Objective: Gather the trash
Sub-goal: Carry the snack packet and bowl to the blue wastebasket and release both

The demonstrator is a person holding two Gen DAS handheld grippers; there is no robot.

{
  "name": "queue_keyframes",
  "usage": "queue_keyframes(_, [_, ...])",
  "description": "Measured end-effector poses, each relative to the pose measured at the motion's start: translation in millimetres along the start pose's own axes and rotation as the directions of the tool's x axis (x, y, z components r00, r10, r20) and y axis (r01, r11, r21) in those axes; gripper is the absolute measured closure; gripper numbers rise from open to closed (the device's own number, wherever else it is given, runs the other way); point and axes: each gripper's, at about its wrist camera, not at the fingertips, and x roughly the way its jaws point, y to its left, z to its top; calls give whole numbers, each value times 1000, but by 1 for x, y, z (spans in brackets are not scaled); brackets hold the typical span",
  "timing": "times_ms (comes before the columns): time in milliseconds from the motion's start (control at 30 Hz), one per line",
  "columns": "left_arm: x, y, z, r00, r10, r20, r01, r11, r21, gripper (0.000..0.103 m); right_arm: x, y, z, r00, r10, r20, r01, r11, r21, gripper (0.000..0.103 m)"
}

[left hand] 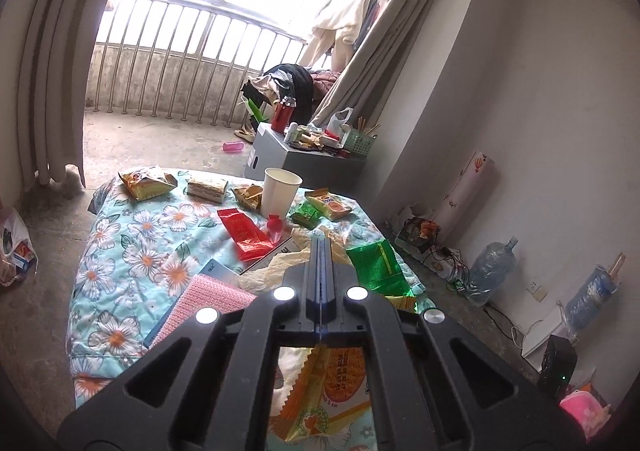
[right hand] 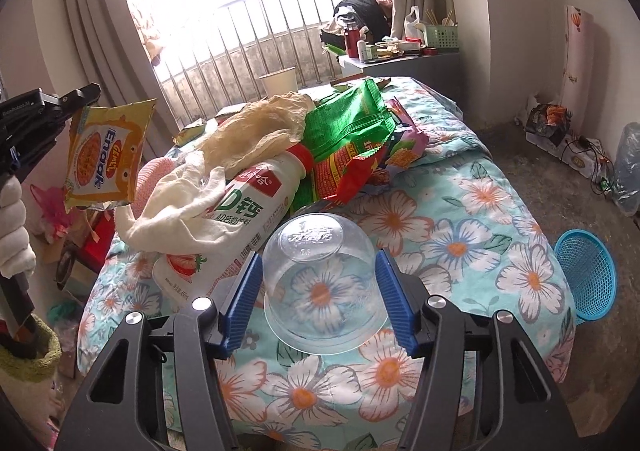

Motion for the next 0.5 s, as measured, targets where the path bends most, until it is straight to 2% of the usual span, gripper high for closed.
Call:
queue_keyframes(233, [-6, -44, 1, 998, -62, 7, 62, 996, 64, 103, -31, -29, 0, 996, -39, 75, 33, 997, 74, 46])
queue_keyframes(500, [37, -119, -6, 984, -163, -71, 172, 973, 156, 103, -77, -94, 3, 970, -163, 182, 121, 968, 221, 46])
